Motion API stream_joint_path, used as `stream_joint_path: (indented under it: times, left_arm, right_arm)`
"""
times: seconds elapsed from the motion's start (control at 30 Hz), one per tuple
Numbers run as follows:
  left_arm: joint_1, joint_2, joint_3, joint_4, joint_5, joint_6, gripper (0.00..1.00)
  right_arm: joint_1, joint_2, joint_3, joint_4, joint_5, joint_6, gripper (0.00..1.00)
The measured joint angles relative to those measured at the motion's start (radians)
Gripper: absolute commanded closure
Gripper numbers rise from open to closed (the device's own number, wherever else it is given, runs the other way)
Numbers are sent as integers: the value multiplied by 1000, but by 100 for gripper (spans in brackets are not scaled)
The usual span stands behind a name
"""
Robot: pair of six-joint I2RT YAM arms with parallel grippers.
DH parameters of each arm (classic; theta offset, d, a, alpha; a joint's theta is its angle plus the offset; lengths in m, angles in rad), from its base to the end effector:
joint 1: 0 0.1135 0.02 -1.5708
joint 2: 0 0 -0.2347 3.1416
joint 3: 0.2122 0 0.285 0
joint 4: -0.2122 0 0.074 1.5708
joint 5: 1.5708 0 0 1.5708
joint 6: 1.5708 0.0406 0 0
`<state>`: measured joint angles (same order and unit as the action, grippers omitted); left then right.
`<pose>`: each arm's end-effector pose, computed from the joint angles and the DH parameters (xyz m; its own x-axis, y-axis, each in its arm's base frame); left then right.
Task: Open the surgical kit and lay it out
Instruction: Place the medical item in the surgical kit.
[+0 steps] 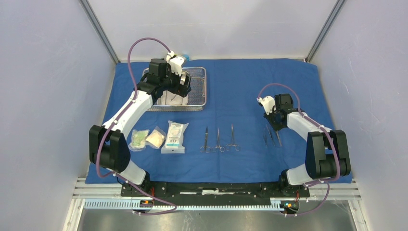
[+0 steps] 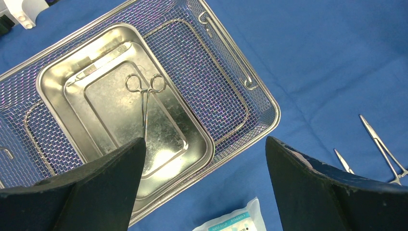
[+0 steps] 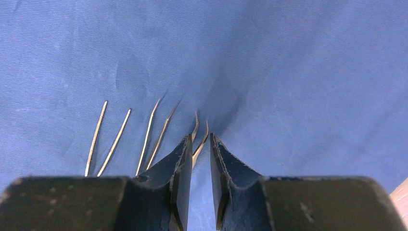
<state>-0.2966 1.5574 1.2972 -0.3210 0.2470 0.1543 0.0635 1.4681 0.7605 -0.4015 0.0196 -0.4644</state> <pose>0.3761 -0.1253 0.2723 -0.4452 0.2919 -0.8465 0.5538 0.8326 -0.0042 0.2972 0.0181 0.1089 -0.7744 -0.4979 -0.3904 -0.4491 0.8672 -0.2152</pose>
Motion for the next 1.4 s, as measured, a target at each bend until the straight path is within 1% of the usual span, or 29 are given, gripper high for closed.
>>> stream_joint_path:
  times: [0.63,1.17,1.4]
  left_arm:
    - [0,0,0,0,2,0,0]
    - [0,0,0,0,23,0,0]
    - [0,0,0,0,26,0,0]
  right_arm:
    - [-22,-1,0,-6,4,-1,74]
    - [-56,-1,10,-30,-47,-4,74]
    - [-93,-1,12,-34,-63,-5,74]
